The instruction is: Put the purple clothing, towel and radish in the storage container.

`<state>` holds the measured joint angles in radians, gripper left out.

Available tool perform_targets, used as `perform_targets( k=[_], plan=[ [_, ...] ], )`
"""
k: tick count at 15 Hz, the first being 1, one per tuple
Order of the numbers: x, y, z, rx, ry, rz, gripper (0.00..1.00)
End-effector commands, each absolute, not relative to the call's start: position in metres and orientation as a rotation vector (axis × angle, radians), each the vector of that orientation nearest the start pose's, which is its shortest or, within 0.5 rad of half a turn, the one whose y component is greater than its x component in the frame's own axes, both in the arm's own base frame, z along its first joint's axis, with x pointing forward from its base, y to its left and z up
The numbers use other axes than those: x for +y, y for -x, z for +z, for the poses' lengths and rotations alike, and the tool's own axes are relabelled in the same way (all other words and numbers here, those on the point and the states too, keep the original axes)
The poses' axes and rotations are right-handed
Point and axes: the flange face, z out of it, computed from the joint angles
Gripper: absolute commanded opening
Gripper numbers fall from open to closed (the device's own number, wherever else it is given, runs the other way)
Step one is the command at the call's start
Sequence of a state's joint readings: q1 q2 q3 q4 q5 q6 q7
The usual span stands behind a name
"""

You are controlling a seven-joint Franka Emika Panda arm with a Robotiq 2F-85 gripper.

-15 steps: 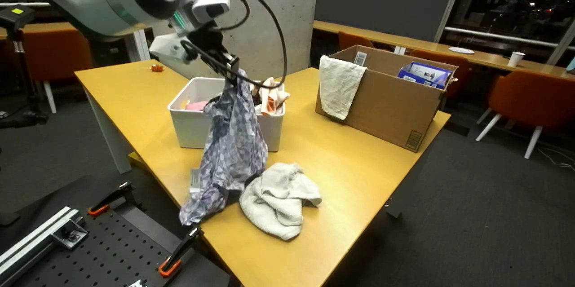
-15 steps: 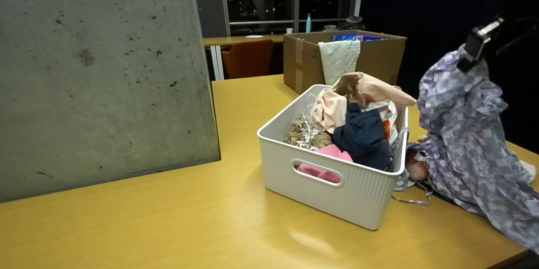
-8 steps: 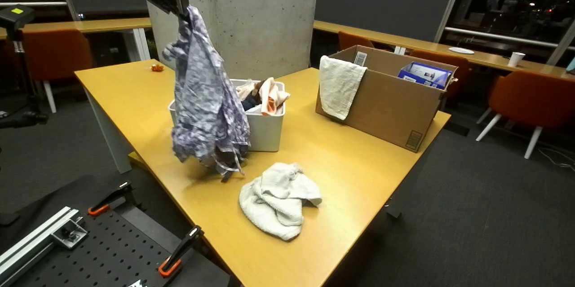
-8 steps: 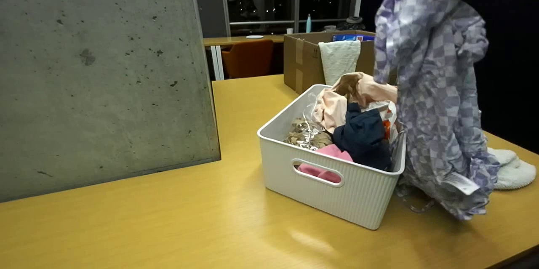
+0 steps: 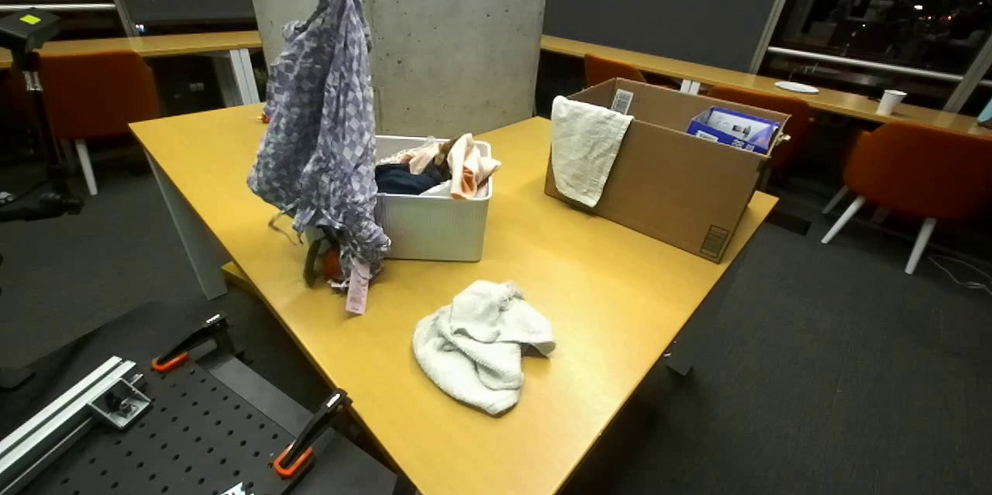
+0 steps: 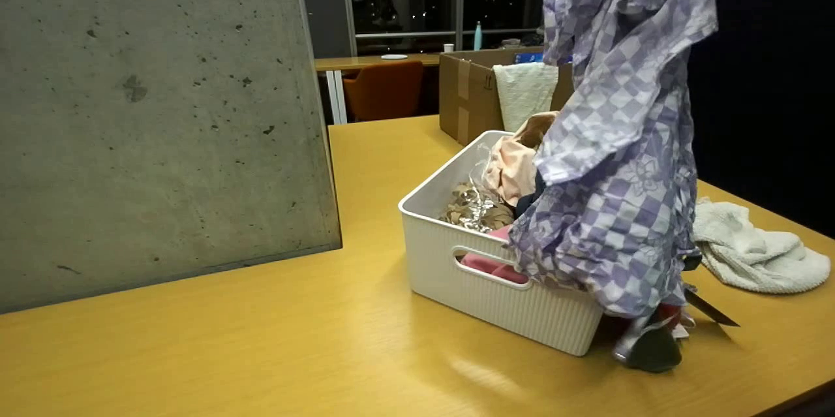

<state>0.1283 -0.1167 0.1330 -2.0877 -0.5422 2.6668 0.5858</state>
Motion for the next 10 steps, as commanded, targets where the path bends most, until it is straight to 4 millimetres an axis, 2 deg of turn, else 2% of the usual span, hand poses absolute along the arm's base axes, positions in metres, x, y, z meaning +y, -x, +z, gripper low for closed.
perform_targets(
  k=[1, 2, 4, 7, 10],
  plan=[
    [0.146, -0.574, 0.580, -0.076, 2.964, -1.357, 0.01],
    [0.144, -0.580, 0.587, -0.071, 2.958, -1.381, 0.01],
    [0.149, -0.585, 0.612, -0.067, 2.940, -1.439, 0.01],
    [0.154, -0.581, 0.656, -0.062, 2.891, -1.539, 0.01],
    [0.160, -0.577, 0.690, -0.061, 2.850, -1.622, 0.01]
  ],
)
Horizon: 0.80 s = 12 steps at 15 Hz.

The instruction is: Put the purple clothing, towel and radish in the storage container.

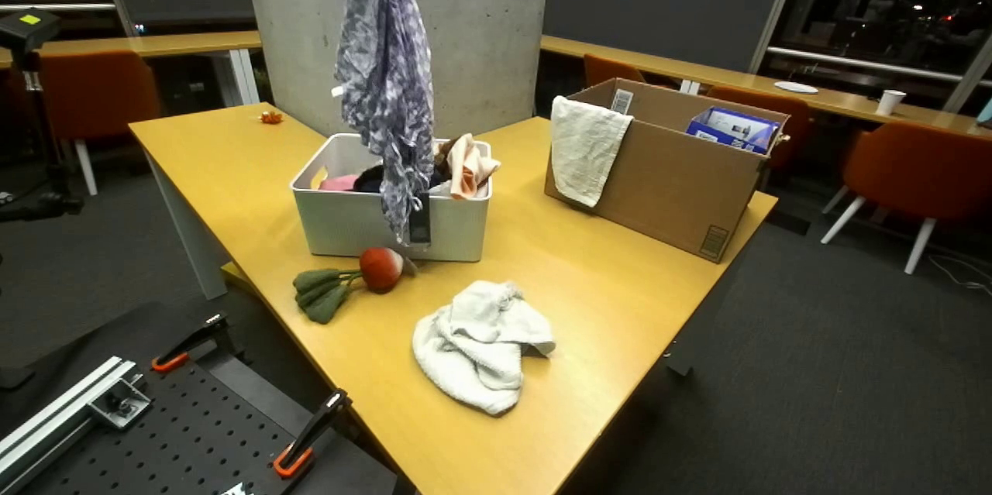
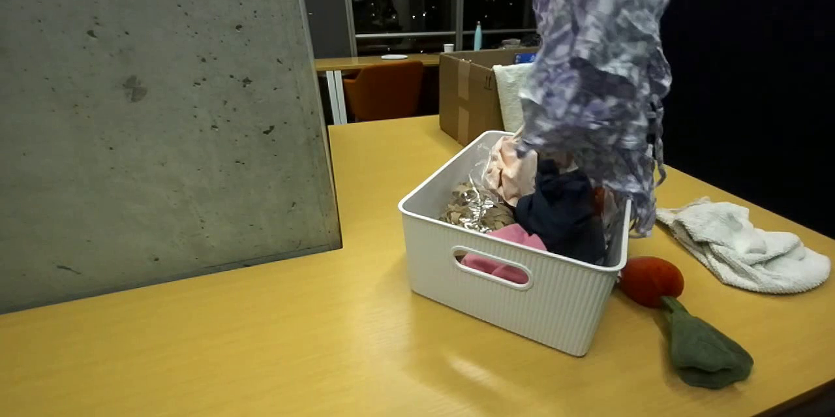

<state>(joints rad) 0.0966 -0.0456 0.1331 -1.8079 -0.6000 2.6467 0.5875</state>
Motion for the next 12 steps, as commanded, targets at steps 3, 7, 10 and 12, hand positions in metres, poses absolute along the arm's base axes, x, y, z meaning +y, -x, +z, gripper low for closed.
perform_targets(
  k=[3, 7, 10, 12],
  plan=[
    [0.170, -0.572, 0.711, -0.081, 2.822, -1.670, 0.01],
    [0.158, -0.579, 0.669, -0.077, 2.841, -1.609, 0.01],
    [0.137, -0.587, 0.609, -0.050, 2.887, -1.497, 0.01],
    [0.126, -0.594, 0.560, -0.039, 2.915, -1.412, 0.01]
  ],
)
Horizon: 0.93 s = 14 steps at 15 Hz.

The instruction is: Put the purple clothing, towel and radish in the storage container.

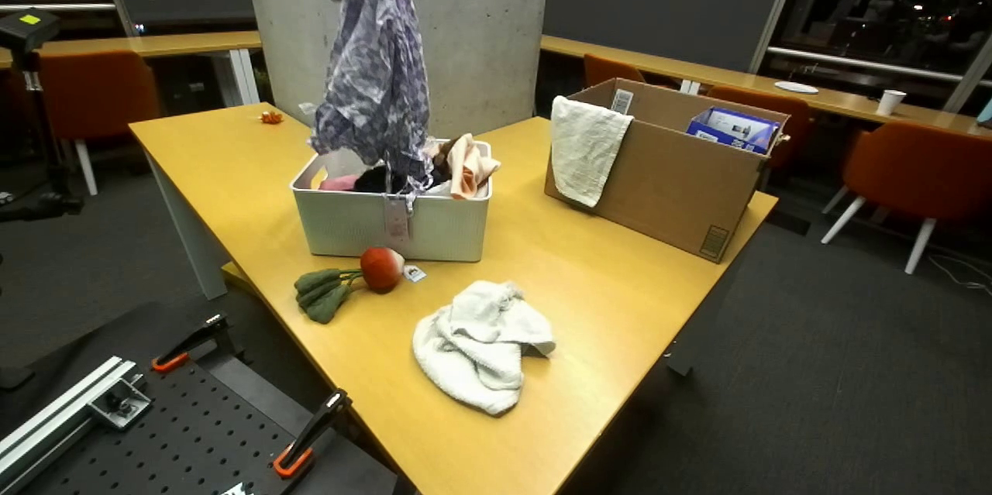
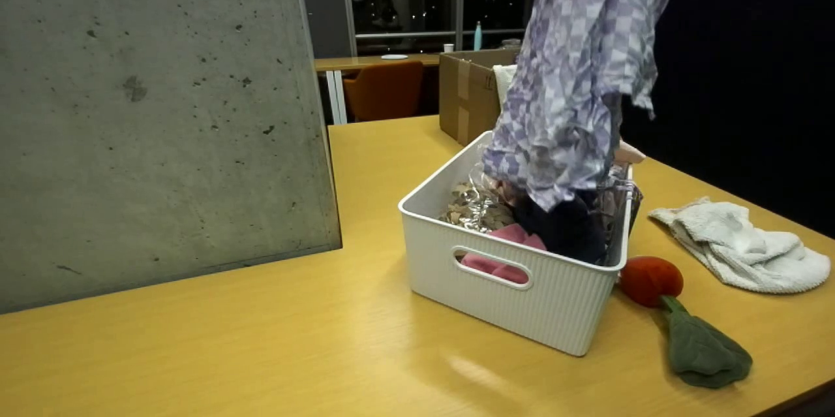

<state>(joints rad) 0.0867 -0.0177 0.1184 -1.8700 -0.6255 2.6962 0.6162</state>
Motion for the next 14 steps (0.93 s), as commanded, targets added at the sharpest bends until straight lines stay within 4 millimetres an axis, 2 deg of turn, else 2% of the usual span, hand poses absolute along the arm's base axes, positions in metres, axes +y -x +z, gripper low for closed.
perform_targets(
  k=[1, 6, 8, 9, 10, 11, 12, 14],
  plan=[
    [0.121, -0.598, 0.536, -0.037, 2.928, -1.369, 0.01],
    [0.110, -0.605, 0.408, -0.015, 2.971, -1.127, 0.01],
    [0.109, -0.600, 0.368, -0.002, 2.977, -1.045, 0.01],
    [0.110, -0.595, 0.358, 0.000, 2.976, -1.023, 0.01],
    [0.110, -0.589, 0.354, 0.010, 2.964, -1.014, 0.30],
    [0.109, -0.582, 0.356, 0.022, 2.945, -1.023, 0.32],
    [0.107, -0.576, 0.359, 0.033, 2.932, -1.031, 0.38],
    [0.100, -0.561, 0.377, 0.057, 2.903, -1.075, 0.53]
  ],
)
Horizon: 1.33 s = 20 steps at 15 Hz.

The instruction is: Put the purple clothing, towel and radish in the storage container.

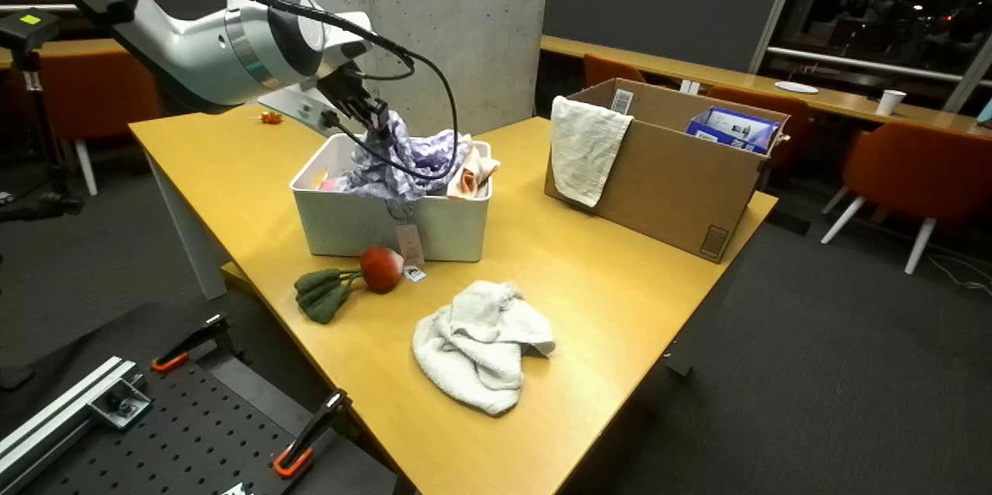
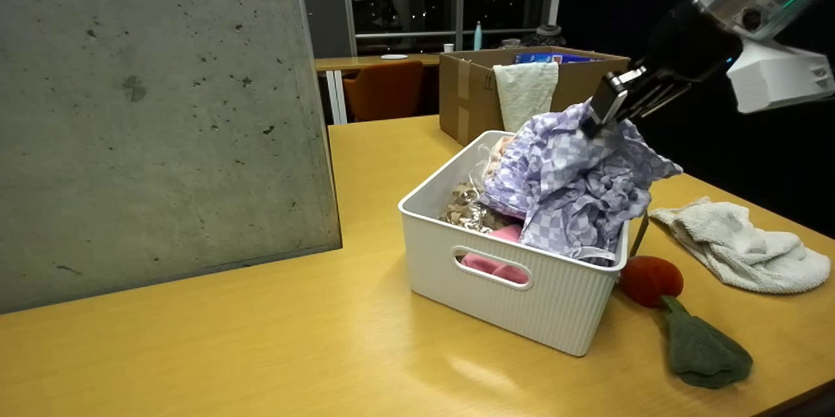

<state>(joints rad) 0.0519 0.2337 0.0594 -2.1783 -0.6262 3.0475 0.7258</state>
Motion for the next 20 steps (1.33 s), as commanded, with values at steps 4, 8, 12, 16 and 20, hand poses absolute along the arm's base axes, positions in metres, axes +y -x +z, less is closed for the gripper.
perform_targets(
  k=[4, 8, 12, 16, 20],
  plan=[
    [0.078, -0.521, 0.430, 0.136, 2.874, -1.178, 0.81],
    [0.052, -0.486, 0.426, 0.249, 2.916, -1.111, 1.00],
    [0.034, -0.466, 0.373, 0.341, 2.956, -0.945, 1.00],
    [0.025, -0.449, 0.317, 0.384, 3.009, -0.774, 1.00],
    [0.011, -0.451, 0.269, 0.388, 3.022, -0.680, 1.00]
  ],
)
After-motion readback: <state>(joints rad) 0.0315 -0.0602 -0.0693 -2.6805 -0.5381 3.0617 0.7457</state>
